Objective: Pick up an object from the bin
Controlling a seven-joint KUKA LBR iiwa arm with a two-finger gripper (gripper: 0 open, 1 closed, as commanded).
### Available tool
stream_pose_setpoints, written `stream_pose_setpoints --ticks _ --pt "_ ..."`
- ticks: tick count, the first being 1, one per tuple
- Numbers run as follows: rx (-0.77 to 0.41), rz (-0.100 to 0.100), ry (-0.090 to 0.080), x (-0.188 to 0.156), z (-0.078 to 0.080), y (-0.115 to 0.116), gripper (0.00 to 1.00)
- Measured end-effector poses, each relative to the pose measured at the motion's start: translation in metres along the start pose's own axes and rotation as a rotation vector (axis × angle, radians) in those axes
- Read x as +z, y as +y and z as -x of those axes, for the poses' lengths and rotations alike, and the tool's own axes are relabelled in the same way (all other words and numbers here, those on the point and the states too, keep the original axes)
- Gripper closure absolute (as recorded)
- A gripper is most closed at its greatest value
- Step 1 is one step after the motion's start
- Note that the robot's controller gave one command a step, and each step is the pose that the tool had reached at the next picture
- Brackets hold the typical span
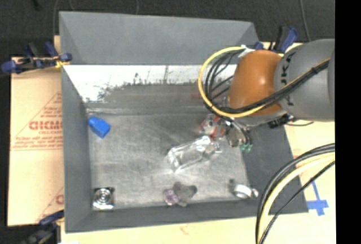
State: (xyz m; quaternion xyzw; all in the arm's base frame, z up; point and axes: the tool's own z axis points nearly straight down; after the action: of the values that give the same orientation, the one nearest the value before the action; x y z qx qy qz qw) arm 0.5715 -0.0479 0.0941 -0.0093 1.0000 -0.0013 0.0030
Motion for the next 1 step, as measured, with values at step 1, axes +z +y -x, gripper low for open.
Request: stream_pose_setpoints --ticks 1 --pt "0.017 0.001 -0.002 -0.0677 -0.0088 -0.0062 1.00"
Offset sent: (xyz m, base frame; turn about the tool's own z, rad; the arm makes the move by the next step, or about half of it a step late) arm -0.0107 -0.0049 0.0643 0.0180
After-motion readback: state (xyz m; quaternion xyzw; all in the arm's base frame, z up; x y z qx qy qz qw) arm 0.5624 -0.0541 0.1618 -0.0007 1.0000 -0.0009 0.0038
